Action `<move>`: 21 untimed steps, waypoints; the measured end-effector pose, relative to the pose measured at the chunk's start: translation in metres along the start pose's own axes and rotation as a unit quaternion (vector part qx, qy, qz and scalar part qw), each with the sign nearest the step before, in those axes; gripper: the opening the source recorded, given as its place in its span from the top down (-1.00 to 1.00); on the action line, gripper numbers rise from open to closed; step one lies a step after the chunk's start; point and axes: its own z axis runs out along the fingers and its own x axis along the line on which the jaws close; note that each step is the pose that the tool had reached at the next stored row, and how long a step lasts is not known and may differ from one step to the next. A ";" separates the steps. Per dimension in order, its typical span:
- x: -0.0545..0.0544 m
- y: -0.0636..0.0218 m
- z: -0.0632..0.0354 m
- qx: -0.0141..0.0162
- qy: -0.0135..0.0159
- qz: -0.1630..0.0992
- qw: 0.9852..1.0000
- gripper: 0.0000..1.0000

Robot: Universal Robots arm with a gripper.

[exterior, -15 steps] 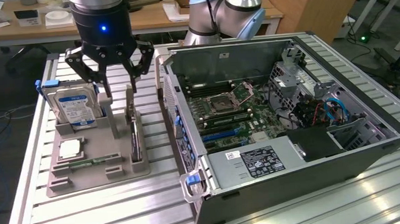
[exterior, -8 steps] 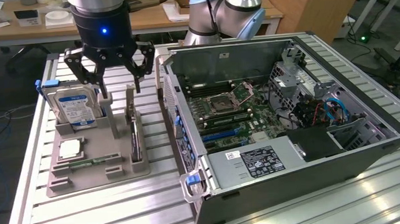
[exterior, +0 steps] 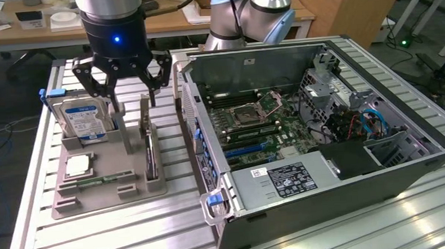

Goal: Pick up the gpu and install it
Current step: 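Pick up the gpu and move the gpu toward the slot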

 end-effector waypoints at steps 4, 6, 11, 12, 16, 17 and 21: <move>0.000 -0.0002 0.0054 0.000 0.003 0.000 1.000 -0.33; -0.001 -0.0003 0.0076 0.000 0.005 0.000 1.000 -0.33; -0.004 -0.0004 0.0111 0.000 0.007 0.000 1.000 -0.33; -0.005 -0.0005 0.0118 0.000 0.007 0.000 1.000 -0.33; -0.006 -0.0006 0.0164 0.000 0.008 0.000 1.000 -0.33; -0.006 -0.0007 0.0180 0.000 0.008 0.000 1.000 -0.33; -0.006 -0.0021 0.0228 0.000 0.008 0.001 1.000 -0.33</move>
